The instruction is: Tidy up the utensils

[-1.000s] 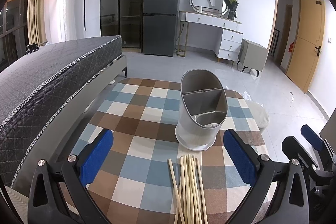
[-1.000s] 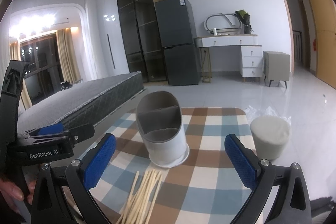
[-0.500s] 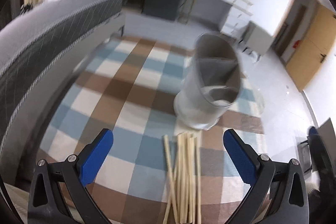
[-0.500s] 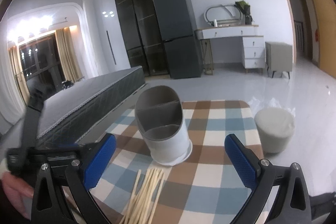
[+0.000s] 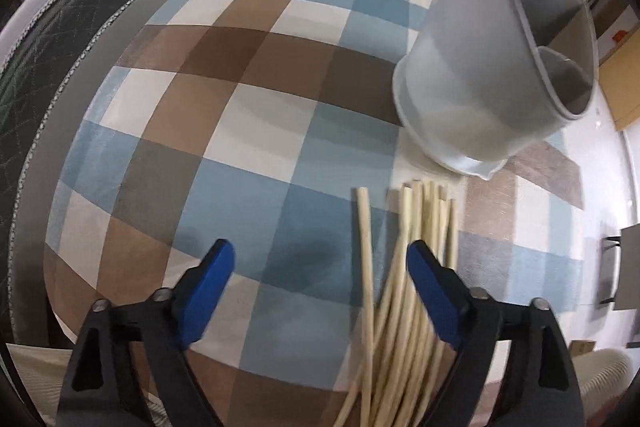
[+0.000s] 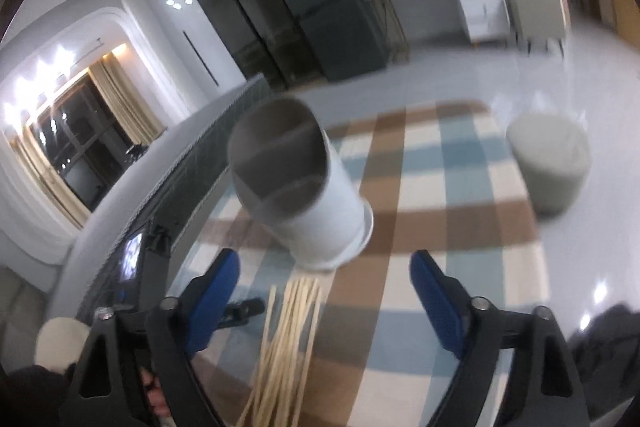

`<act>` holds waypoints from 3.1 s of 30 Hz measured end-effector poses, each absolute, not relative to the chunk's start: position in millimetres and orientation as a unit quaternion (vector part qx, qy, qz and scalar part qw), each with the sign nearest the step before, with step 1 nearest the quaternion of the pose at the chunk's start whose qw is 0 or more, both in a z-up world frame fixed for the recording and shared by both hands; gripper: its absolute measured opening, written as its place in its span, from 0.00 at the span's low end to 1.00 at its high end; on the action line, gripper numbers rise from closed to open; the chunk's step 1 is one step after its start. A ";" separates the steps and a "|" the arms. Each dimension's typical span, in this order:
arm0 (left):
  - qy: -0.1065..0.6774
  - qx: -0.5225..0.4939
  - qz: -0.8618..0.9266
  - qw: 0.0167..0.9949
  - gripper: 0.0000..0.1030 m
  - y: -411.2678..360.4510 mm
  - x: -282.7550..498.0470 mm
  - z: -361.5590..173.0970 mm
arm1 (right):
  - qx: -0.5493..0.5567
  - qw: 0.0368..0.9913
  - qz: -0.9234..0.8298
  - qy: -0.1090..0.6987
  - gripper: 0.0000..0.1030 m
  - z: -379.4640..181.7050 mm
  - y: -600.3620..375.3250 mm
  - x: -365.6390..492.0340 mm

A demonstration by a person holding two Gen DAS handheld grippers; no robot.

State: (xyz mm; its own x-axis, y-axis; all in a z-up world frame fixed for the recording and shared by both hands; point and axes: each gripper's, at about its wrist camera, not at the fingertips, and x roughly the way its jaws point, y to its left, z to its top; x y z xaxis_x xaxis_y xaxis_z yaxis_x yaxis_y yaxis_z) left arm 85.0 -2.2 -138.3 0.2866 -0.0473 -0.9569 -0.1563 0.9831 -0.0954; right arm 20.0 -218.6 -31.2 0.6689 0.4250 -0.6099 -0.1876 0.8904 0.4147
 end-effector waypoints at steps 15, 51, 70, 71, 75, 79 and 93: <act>0.602 -0.050 0.041 0.796 0.30 -19.2 96.0 -148.2 | 0.180 0.874 0.180 0.414 0.82 -46.4 -227.7 25.3; 0.491 -0.227 -0.025 0.841 0.01 54.0 68.7 -68.0 | -0.027 0.787 0.185 0.587 0.18 -121.7 -106.7 60.8; 0.483 -0.254 -0.030 0.837 0.01 65.9 72.4 -63.3 | -0.130 0.768 0.171 0.603 0.07 -128.4 -130.8 44.7; 0.486 -0.257 -0.028 0.835 0.01 65.9 72.4 -64.0 | -0.131 0.772 0.168 0.599 0.07 -128.0 -132.0 47.2; 0.516 -0.281 -0.007 0.809 0.01 77.9 76.5 -81.4 | -0.136 0.777 0.168 0.591 0.10 -127.7 -128.1 54.1; 0.550 -0.283 0.019 0.785 0.23 84.0 80.9 -100.7 | -0.154 0.790 0.171 0.569 0.08 -126.0 -123.8 53.1; 0.592 -0.122 0.015 0.797 0.44 24.5 110.1 -129.6 | 0.064 0.861 0.192 0.467 0.03 -67.1 -202.3 41.3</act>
